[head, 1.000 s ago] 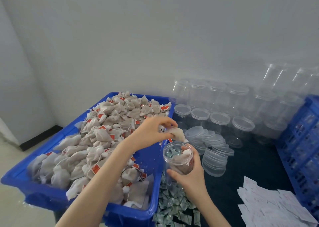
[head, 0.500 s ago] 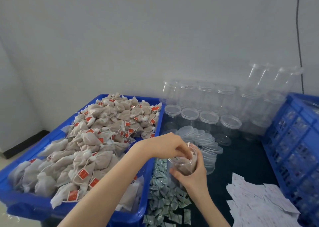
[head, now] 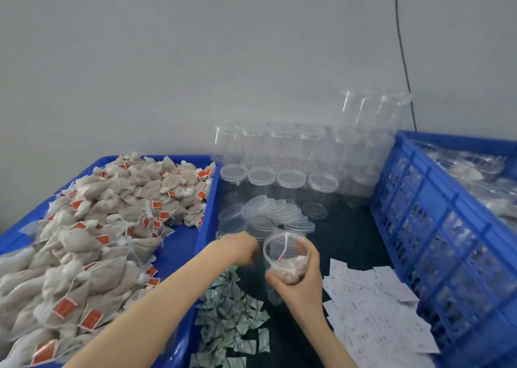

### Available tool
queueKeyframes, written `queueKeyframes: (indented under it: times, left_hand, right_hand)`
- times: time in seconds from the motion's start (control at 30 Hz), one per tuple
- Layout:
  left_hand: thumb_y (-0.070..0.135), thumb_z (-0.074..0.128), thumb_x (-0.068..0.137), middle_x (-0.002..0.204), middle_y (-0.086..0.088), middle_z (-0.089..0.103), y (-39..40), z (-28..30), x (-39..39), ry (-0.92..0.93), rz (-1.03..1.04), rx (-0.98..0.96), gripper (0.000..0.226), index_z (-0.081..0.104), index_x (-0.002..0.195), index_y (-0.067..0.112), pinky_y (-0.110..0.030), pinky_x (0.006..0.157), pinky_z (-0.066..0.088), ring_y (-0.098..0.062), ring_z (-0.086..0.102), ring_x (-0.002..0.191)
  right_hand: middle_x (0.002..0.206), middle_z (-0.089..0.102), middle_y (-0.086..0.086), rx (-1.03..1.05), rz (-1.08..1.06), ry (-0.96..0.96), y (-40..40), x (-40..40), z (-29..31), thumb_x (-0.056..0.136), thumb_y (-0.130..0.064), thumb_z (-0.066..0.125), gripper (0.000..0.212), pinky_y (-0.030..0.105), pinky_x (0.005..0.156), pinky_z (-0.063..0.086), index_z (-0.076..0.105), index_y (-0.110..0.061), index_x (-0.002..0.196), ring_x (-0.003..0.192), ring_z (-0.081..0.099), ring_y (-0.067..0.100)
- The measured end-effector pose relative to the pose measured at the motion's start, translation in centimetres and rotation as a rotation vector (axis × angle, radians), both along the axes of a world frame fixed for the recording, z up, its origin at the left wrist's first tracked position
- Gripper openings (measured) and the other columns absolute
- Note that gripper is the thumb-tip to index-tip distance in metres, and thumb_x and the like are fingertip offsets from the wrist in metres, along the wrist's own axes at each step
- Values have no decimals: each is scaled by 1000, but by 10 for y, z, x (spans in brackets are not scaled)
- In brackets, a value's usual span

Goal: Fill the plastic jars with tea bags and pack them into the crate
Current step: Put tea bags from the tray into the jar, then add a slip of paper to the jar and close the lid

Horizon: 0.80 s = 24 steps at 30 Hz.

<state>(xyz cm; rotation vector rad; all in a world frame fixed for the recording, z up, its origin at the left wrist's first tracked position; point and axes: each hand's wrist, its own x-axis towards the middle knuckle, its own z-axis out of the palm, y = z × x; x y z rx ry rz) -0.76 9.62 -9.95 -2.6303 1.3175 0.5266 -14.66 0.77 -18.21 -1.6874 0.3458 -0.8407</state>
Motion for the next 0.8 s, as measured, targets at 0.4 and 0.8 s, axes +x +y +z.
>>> queueKeyframes:
  times: [0.4, 0.8]
  left_hand:
    - [12, 58, 92, 132, -12, 54, -8, -38, -7, -153, -108, 396, 40, 52, 131, 7, -39, 96, 45, -31, 53, 120]
    - [5, 60, 88, 118, -12, 63, -5, -35, 1, 8, -66, 292, 26, 67, 113, 7, -37, 92, 50, -30, 61, 107]
  right_hand:
    - [135, 46, -31, 7, -41, 36, -3, -7, -32, 56, -38, 86, 96, 12, 101, 39, 34, -57, 134, 130, 45, -3]
    - [139, 45, -30, -7, -63, 60, -4, -6, -39, 56, -46, 85, 98, 14, 100, 38, 28, -61, 135, 132, 42, -4]
